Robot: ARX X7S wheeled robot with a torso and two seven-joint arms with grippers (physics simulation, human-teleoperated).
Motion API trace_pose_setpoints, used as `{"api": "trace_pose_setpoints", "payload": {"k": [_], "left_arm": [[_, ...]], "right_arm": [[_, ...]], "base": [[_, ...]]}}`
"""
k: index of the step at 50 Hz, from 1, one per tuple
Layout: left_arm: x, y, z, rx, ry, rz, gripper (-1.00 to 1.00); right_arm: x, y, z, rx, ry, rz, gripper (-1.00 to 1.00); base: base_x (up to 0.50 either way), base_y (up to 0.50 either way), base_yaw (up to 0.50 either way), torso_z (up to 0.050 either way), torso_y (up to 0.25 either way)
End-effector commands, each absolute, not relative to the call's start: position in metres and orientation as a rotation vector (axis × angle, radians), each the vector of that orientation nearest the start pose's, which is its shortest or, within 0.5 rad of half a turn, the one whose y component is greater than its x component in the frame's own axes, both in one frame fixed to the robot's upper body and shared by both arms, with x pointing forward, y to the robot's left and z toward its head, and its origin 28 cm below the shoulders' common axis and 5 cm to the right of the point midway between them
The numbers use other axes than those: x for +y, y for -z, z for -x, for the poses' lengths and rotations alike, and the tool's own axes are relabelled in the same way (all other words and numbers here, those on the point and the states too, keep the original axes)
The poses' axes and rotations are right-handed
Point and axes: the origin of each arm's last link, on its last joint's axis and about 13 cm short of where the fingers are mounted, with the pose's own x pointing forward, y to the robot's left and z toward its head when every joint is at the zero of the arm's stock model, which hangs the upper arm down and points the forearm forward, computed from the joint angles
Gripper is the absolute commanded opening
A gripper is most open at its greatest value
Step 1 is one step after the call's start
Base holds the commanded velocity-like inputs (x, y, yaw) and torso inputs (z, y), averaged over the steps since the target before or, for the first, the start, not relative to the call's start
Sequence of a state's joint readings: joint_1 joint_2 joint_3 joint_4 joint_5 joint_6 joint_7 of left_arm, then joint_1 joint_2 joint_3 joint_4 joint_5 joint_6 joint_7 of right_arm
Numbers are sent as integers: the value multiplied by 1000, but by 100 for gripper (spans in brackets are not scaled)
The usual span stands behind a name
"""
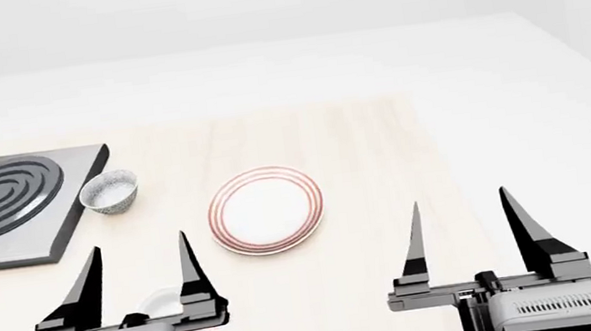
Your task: Pick the akita bowl next to the cookies box and place it on the plate.
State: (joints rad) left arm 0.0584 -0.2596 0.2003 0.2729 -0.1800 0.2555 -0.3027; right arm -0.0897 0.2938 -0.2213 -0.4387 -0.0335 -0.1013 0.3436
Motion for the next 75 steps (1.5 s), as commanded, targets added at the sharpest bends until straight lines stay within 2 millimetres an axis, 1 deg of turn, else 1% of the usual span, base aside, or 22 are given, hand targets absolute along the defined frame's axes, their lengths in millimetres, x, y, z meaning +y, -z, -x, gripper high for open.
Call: {"api": "trace_pose_setpoints", "payload": {"k": [1, 7, 10, 15, 16, 19, 23, 26, 29, 30, 33, 34, 35, 37, 40, 43, 44, 51, 56, 67, 71, 75], "left_arm": [[214, -74, -197, -418, -45, 38, 100], [214, -74, -198, -418, -46, 37, 100], [213, -72, -198, -406, -37, 37, 100], [211, -72, -196, -388, -26, 58, 100], [210, -72, -196, -385, -24, 58, 100], [208, -72, -195, -388, -18, 43, 100], [208, -74, -196, -398, -22, 47, 100], [208, -75, -195, -406, -29, 51, 100], [206, -77, -197, -411, -30, 55, 100], [206, -78, -197, -413, -32, 60, 100], [204, -79, -198, -421, -27, 68, 100], [204, -79, -200, -420, -27, 70, 100], [204, -79, -200, -419, -29, 70, 100], [203, -79, -200, -419, -27, 72, 100], [201, -78, -200, -426, -18, 66, 100], [201, -77, -201, -423, -17, 67, 100], [203, -78, -200, -421, -18, 67, 100], [201, -73, -198, -411, -6, 71, 100], [203, -75, -197, -421, 3, 67, 100], [205, -75, -198, -418, -1, 64, 100], [205, -75, -199, -418, -5, 63, 100], [204, -74, -199, -416, -4, 59, 100]], "right_arm": [[-105, -91, -187, -432, 56, 185, 100], [-109, -101, -186, -373, 67, 132, 100], [-118, -124, -182, -342, 116, 149, 100], [-128, -156, -172, -276, 78, 194, 100], [-134, -172, -169, -280, 96, 214, 100], [-150, -192, -168, -193, 125, 331, 100], [-167, -208, -165, -48, 159, 413, 100], [-183, -220, -165, 43, 186, 567, 100], [-191, -225, -162, 85, 171, 596, 100], [-199, -227, -162, 140, 171, 612, 100], [-218, -226, -161, 339, 118, 557, 100], [-229, -225, -161, 461, 116, 522, 100], [-231, -228, -160, 506, 103, 471, 100], [-234, -229, -160, 583, 97, 528, 100], [-240, -236, -161, 765, 23, 475, 100], [-241, -233, -158, 833, -7, 488, 100], [-242, -232, -157, 860, 5, 442, 100], [-244, -231, -149, 894, -12, 371, 100], [-245, -227, -148, 906, -17, 380, 100], [-242, -222, -156, 893, -46, 382, 100], [-245, -220, -161, 834, -6, 350, 100], [-247, -212, -165, 822, -16, 318, 100]], "base": [[0, 0, 0, 0, 0], [0, 0, 0, 0, 0], [0, 0, 0, 0, 0], [0, 0, 0, 0, 0], [0, 0, 0, 0, 0], [0, 0, 0, 0, 0], [0, 0, 0, 0, 0], [0, 0, 0, 0, 0], [0, 0, 0, 0, 0], [0, 0, 0, 0, 0], [0, 0, 0, 0, 0], [0, 0, 0, 0, 0], [0, 0, 0, 0, 0], [0, 0, 0, 0, 0], [0, 0, 0, 0, 0], [0, 0, 0, 0, 0], [0, 0, 0, 0, 0], [0, 0, 0, 0, 0], [0, 0, 0, 0, 0], [0, 0, 0, 0, 0], [0, 0, 0, 0, 0], [0, 0, 0, 0, 0]]}}
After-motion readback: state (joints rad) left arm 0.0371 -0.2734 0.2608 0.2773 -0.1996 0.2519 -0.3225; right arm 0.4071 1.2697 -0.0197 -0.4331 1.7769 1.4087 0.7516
